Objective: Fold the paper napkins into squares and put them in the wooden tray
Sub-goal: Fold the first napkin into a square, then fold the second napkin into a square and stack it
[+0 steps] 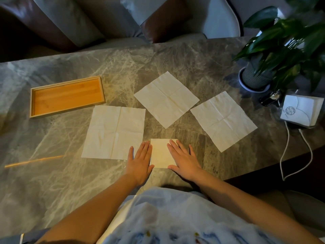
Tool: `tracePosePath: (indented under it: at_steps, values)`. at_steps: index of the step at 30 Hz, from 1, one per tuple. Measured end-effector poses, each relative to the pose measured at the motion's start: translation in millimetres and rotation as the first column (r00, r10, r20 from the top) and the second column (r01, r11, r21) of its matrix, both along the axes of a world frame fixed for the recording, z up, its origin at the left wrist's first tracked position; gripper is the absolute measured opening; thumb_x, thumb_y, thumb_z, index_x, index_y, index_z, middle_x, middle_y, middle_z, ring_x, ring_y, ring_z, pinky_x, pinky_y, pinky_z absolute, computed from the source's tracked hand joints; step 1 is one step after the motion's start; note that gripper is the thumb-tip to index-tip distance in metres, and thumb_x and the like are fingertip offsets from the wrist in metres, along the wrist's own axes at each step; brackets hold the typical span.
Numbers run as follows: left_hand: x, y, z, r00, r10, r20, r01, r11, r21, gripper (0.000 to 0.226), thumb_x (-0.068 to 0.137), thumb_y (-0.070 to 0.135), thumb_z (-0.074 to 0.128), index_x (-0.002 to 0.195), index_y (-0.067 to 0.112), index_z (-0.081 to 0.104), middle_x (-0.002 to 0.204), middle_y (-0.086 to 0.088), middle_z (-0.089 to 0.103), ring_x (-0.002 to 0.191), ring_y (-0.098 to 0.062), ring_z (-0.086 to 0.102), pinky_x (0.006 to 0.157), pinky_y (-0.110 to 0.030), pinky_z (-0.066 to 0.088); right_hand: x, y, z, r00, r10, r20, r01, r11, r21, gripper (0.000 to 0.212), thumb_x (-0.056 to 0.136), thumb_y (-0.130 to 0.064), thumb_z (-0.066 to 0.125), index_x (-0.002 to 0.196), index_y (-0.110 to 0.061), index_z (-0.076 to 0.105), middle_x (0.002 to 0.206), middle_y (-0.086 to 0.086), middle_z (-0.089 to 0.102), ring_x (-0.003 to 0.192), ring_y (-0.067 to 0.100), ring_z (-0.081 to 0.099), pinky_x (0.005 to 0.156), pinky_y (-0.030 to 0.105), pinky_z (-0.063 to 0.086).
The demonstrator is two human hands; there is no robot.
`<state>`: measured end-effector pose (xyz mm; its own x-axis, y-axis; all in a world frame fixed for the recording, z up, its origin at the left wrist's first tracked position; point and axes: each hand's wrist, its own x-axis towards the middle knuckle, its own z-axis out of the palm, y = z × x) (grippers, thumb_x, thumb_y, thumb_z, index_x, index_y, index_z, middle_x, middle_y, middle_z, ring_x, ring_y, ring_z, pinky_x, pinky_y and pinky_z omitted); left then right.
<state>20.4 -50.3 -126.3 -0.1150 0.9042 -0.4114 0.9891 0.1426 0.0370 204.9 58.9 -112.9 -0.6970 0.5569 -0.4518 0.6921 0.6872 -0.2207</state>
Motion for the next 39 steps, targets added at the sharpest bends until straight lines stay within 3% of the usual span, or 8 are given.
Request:
tracePosePath:
  at_steps: [10,17,21,27,31,33,36,39]
  values:
    - [3.8,-28.3,12.3,0.976,0.082,0.199,-0.091,0.995,0.034,0.079,0.091,0.052,0.035,0.149,0.023,-0.009,0.157,0.001,-0.019,0.146,-0.02,-0.016,0.116,-0.053,-0.007,43.7,16.5,-1.3,1.0,0.014,-0.008,-0.014,1.0,-0.016,0.087,0.089,-0.049,0.055,0.152,-0.026,0.0,0.162,-0.008,-0.01,0.148,0.015,-0.012,0.118,0.051,0.005]
    - [-53.0,-71.5,15.0,0.906,0.294,0.304,-0.356,0.918,0.174,0.074,0.083,0.041,0.049,0.147,0.014,0.023,0.159,-0.008,0.015,0.146,-0.026,0.014,0.115,-0.054,0.015,72.0,34.4,10.2,0.998,0.068,0.013,-0.067,0.997,-0.04,0.089,0.086,-0.043,0.064,0.152,-0.025,0.007,0.162,-0.008,-0.003,0.148,0.014,-0.006,0.118,0.045,0.012]
    - [-87.7,-90.9,12.9,0.876,0.404,0.262,-0.452,0.878,0.158,0.067,0.089,0.034,0.055,0.146,0.015,0.025,0.158,-0.008,0.017,0.146,-0.027,0.013,0.114,-0.054,0.016,69.3,36.9,11.3,0.998,0.06,-0.008,-0.061,0.998,-0.033,0.09,0.082,-0.043,0.069,0.151,-0.024,0.015,0.162,-0.007,0.006,0.149,0.015,0.001,0.117,0.046,0.019]
    - [-83.7,-91.2,18.1,0.913,0.352,0.207,-0.386,0.909,0.159,0.057,0.09,0.041,0.042,0.142,0.019,0.036,0.151,-0.008,0.033,0.138,-0.029,0.03,0.111,-0.048,0.022,69.0,41.6,7.4,0.999,0.014,-0.05,-0.015,0.999,-0.031,0.094,0.073,-0.046,0.077,0.147,-0.025,0.023,0.157,-0.006,0.019,0.145,0.017,0.017,0.114,0.043,0.028]
    - [-81.4,-78.8,27.4,0.915,0.296,0.275,-0.357,0.911,0.205,0.055,0.086,0.048,0.038,0.132,0.021,0.05,0.135,-0.004,0.05,0.123,-0.029,0.046,0.103,-0.042,0.033,64.5,42.4,8.9,1.0,0.015,-0.015,-0.014,1.0,0.019,0.095,0.067,-0.055,0.072,0.144,-0.028,0.022,0.151,-0.005,0.02,0.139,0.019,0.021,0.114,0.042,0.024]
    - [-87.3,-74.5,30.2,0.911,0.256,0.323,-0.34,0.91,0.237,0.059,0.085,0.054,0.038,0.131,0.02,0.051,0.136,-0.004,0.05,0.122,-0.028,0.047,0.099,-0.041,0.039,54.8,42.4,13.8,0.993,-0.02,-0.12,0.029,0.997,0.075,0.084,0.069,-0.057,0.066,0.139,-0.027,0.03,0.147,-0.004,0.027,0.133,0.021,0.029,0.11,0.041,0.028]
    - [-105.3,-71.7,29.5,0.911,0.273,0.31,-0.356,0.899,0.254,0.066,0.081,0.051,0.059,0.137,0.019,0.043,0.149,-0.007,0.037,0.133,-0.029,0.038,0.105,-0.044,0.034,21.7,41.2,20.7,0.93,-0.036,-0.365,0.08,0.991,0.108,0.059,0.081,-0.037,0.067,0.132,-0.017,0.046,0.138,0.004,0.047,0.127,0.024,0.045,0.106,0.042,0.037]
    - [-121.9,-74.2,24.3,0.902,0.352,0.25,-0.39,0.913,0.122,0.083,0.078,0.052,0.063,0.146,0.021,0.027,0.158,-0.003,0.015,0.144,-0.023,0.019,0.114,-0.043,0.021,-27.5,31.5,26.7,0.916,0.013,-0.401,-0.017,1.0,-0.005,0.055,0.087,-0.026,0.065,0.137,-0.02,0.043,0.143,0.002,0.045,0.132,0.021,0.041,0.111,0.036,0.033]
